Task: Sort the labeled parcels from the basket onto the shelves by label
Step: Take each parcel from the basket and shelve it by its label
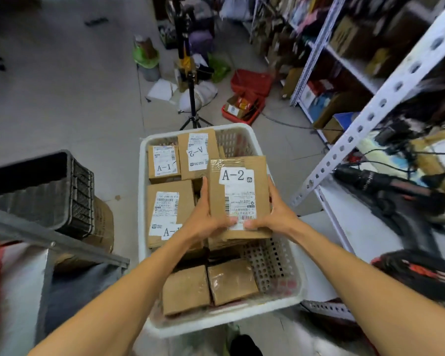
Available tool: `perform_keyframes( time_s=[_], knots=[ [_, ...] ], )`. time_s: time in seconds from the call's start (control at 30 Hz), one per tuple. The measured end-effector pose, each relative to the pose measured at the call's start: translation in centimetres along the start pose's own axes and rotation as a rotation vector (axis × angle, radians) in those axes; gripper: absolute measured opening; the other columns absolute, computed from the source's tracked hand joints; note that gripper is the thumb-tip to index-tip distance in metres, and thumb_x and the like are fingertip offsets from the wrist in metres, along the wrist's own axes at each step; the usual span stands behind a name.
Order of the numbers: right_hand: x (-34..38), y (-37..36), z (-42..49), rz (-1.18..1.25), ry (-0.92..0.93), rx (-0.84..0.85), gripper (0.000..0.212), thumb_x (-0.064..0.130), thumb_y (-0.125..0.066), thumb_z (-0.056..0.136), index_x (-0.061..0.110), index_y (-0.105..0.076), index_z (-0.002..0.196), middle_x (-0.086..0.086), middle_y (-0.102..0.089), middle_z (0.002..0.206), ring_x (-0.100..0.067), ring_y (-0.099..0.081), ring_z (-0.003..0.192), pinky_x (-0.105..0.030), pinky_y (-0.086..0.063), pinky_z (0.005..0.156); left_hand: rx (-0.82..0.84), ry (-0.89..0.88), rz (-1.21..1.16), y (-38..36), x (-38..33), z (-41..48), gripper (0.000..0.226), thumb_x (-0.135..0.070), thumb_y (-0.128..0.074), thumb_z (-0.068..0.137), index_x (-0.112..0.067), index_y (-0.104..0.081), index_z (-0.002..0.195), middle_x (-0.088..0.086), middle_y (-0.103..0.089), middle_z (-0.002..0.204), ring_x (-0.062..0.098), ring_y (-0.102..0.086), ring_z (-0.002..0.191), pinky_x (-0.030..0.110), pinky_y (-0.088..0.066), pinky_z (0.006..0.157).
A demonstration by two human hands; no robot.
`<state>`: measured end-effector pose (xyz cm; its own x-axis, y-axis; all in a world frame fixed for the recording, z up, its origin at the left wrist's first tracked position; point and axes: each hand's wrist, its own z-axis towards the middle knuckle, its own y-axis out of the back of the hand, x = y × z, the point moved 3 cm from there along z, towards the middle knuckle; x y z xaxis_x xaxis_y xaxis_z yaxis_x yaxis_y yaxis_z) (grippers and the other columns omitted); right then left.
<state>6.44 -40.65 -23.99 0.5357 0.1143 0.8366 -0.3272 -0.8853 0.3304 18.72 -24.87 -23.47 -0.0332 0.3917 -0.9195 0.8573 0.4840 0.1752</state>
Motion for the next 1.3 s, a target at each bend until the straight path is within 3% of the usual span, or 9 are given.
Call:
perform_keyframes(
  time_s=[0.1, 0.37, 0.63, 0.73, 0.87, 1.0, 1.13, 1.23, 1.3],
  knots=[
    [1.7, -0.8, -2.7, -0.032, -0.001, -0.037, 0.153, 0.047, -0.096, 0.037, 0.048, 0.009, 0.148, 0.011, -0.040, 0.149, -0.016, -0.043, 0.134, -0.047, -0.039, 0.109, 0.044, -0.028, 0.082, 1.4, -1.4, -2.4, 0.134, -0.024, -0.086, 0.067, -0.041, 0.020, 0.147, -0.010, -0.031, 0.149, 0.009, -0.037, 0.131, 0.031, -0.033, 0.107],
    [3.8, -4.8, -11.0, -0.053, 0.020, -0.161, 0.164, 0.051, -0.096, 0.025, 0.042, 0.012, 0.148, 0.000, -0.030, 0.155, -0.020, -0.032, 0.141, -0.052, -0.031, 0.114, 0.111, -0.101, 0.269, 2.9, -3.8, -11.0, 0.140, -0.027, -0.087, 0.066, -0.041, 0.028, 0.144, 0.000, -0.027, 0.155, 0.018, -0.038, 0.134, 0.026, -0.031, 0.101],
    [3.5, -6.6, -21.3, -0.004, 0.044, -0.264, 0.153, 0.024, -0.096, 0.044, 0.029, 0.013, 0.151, -0.006, -0.033, 0.152, -0.024, -0.030, 0.141, -0.051, -0.028, 0.115, 0.163, -0.165, 0.253, -0.5, -4.6, -18.0, 0.141, -0.011, -0.088, 0.063, -0.026, 0.021, 0.150, -0.004, -0.025, 0.153, 0.007, -0.029, 0.132, 0.022, -0.025, 0.103],
    [0.8, -6.6, -25.6, 0.048, 0.019, -0.282, 0.144, 0.013, -0.093, 0.054, 0.019, 0.013, 0.151, -0.007, -0.035, 0.150, -0.023, -0.033, 0.138, -0.043, -0.028, 0.115, 0.243, -0.163, 0.274, -3.7, -3.7, -20.5, 0.139, -0.009, -0.087, 0.065, -0.024, 0.023, 0.149, -0.015, -0.029, 0.140, -0.001, -0.029, 0.127, 0.014, -0.026, 0.098],
    [-3.6, -6.6, -32.5, 0.069, -0.018, -0.371, 0.152, 0.028, -0.093, 0.045, 0.021, 0.016, 0.151, 0.001, -0.033, 0.150, -0.018, -0.034, 0.138, -0.044, -0.030, 0.115, 0.356, -0.155, 0.372, -9.1, -3.1, -23.5, 0.149, -0.026, -0.093, 0.055, -0.031, 0.023, 0.149, -0.004, -0.022, 0.156, 0.013, -0.026, 0.140, 0.030, -0.024, 0.113],
    [-9.3, -5.6, -40.6, 0.159, -0.098, -0.523, 0.150, 0.017, -0.094, 0.051, 0.017, 0.019, 0.151, 0.010, -0.026, 0.145, -0.014, -0.028, 0.138, -0.037, -0.027, 0.116, 0.509, -0.217, 0.440, -17.4, -2.8, -26.9, 0.145, -0.016, -0.091, 0.059, -0.027, 0.020, 0.150, -0.004, -0.021, 0.156, 0.010, -0.023, 0.141, 0.021, -0.022, 0.108],
    [-14.6, -4.1, -49.6, 0.273, -0.224, -0.731, 0.152, 0.018, -0.094, 0.050, 0.016, 0.020, 0.151, 0.003, -0.025, 0.153, -0.011, -0.026, 0.139, -0.025, -0.022, 0.113, 0.685, -0.336, 0.519, -26.6, -2.9, -29.9, 0.154, -0.044, -0.092, 0.042, -0.030, 0.017, 0.150, -0.004, -0.015, 0.159, 0.013, -0.019, 0.144, 0.037, -0.018, 0.119],
    [-17.4, -3.2, -56.7, 0.354, -0.299, -0.912, 0.145, 0.006, -0.091, 0.057, 0.020, 0.017, 0.152, 0.000, -0.028, 0.153, -0.010, -0.028, 0.135, -0.027, -0.024, 0.111, 0.840, -0.442, 0.524, -33.6, -3.9, -33.2, 0.142, -0.020, -0.092, 0.058, -0.019, 0.016, 0.151, -0.009, -0.019, 0.152, 0.003, -0.021, 0.135, 0.015, -0.018, 0.108],
    [-18.9, -2.8, -61.1, 0.397, -0.312, -1.027, 0.140, -0.002, -0.087, 0.059, 0.021, 0.015, 0.152, 0.000, -0.032, 0.150, -0.009, -0.032, 0.132, -0.024, -0.029, 0.104, 0.948, -0.473, 0.503, -38.0, -4.5, -35.5, 0.145, -0.025, -0.092, 0.054, -0.021, 0.015, 0.151, -0.007, -0.022, 0.152, 0.005, -0.024, 0.136, 0.021, -0.021, 0.111]
  ],
)
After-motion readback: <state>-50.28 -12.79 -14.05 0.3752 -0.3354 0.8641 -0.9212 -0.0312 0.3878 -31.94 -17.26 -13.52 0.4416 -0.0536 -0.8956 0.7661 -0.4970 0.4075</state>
